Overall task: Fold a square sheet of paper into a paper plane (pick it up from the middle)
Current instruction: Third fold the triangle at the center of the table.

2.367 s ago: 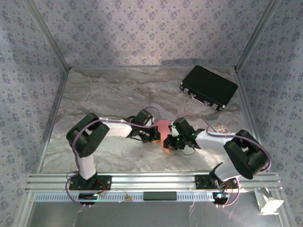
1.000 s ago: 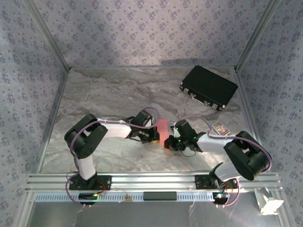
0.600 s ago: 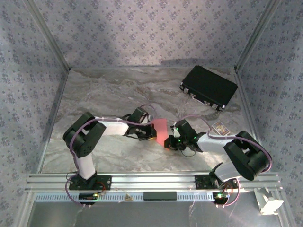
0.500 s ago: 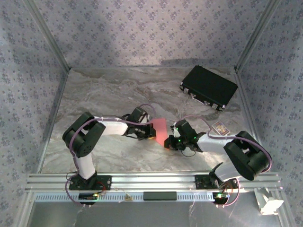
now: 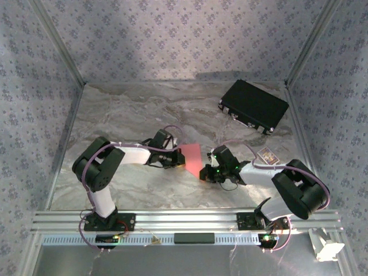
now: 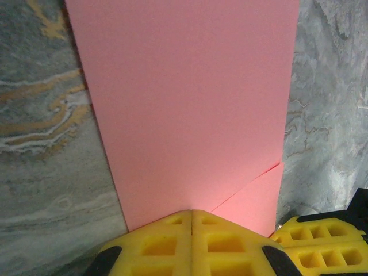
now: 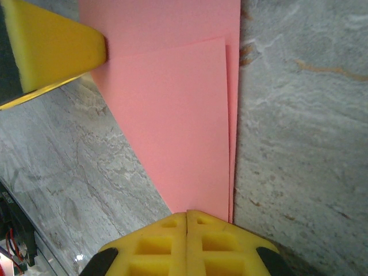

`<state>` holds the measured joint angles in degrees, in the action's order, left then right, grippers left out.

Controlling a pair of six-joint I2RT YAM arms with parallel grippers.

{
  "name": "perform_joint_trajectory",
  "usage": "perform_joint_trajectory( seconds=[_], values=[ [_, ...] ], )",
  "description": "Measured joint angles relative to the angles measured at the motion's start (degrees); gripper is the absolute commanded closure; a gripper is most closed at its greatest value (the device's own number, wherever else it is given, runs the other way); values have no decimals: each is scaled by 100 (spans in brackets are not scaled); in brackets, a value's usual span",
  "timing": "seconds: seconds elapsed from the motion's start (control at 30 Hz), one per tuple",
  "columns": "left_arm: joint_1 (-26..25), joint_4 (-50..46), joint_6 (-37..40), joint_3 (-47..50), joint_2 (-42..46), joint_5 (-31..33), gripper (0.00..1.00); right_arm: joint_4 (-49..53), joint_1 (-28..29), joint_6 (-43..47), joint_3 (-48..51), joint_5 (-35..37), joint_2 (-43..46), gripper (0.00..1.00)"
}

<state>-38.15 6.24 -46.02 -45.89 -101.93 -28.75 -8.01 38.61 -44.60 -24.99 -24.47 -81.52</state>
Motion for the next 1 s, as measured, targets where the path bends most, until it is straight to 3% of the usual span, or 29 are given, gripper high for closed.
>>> perform_joint_trajectory(
  seconds=[0.3, 0.57, 0.83, 1.0],
  values=[
    [92, -37, 256, -2, 13, -26, 100, 146, -2, 57, -76, -50, 0, 100],
    [92, -39, 356, -24, -17, -42, 100, 1027, -2, 511, -962, -208, -101, 100],
    [92, -68, 376, -131, -94, -42, 100, 1086, 192, 675, -2085, -422, -1353, 100],
    [92, -66, 404, -131, -96, -42, 100, 1064, 221, 695, -2247, -485, -1875, 100]
  ],
)
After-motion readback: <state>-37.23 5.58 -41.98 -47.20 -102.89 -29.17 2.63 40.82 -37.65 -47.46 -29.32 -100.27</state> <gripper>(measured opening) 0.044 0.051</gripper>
